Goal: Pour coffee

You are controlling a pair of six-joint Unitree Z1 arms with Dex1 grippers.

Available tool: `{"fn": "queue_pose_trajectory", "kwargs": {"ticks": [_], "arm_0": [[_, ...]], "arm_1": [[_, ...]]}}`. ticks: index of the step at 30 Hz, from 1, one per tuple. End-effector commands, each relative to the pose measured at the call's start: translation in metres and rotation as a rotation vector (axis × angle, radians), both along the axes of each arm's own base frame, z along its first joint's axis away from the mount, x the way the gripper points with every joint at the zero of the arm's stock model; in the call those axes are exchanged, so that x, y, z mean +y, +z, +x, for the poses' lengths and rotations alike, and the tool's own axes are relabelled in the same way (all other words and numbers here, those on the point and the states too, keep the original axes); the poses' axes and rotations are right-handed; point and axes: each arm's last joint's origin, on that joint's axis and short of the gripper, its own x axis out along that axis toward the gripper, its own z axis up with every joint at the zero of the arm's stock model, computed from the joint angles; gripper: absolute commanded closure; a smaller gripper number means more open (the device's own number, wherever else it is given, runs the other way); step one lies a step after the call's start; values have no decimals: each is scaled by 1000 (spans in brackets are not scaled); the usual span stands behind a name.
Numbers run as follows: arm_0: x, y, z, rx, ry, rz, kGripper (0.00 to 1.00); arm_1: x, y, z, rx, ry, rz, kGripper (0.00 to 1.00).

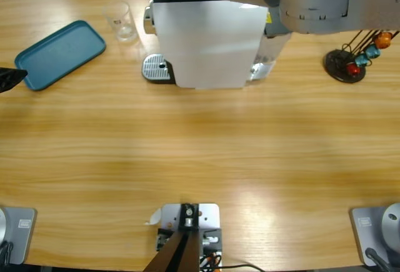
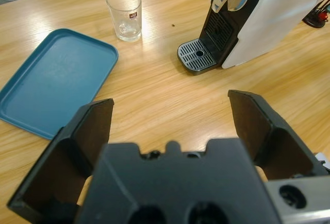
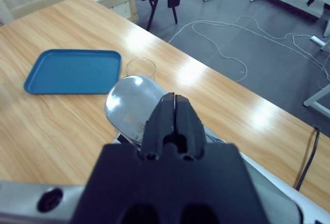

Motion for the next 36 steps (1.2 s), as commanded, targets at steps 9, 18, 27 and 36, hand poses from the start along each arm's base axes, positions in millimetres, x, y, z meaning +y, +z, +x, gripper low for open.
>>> {"fn": "queue_pose_trajectory", "kwargs": {"ticks": [9, 18, 27, 36], "arm_0": [[0, -11, 0, 34, -8, 31, 36], [0, -12, 0, 41, -9, 33, 46], [0, -12, 0, 43, -10, 34, 46], [1, -17, 2, -1, 28, 36, 46]], "arm_1": [[2, -125, -16, 228, 54, -198, 1000], [0, -136, -18, 252, 56, -187, 1000], [-4, -147, -5, 284, 27, -189, 1000], [-54, -3, -39, 83, 53, -117, 566]]}}
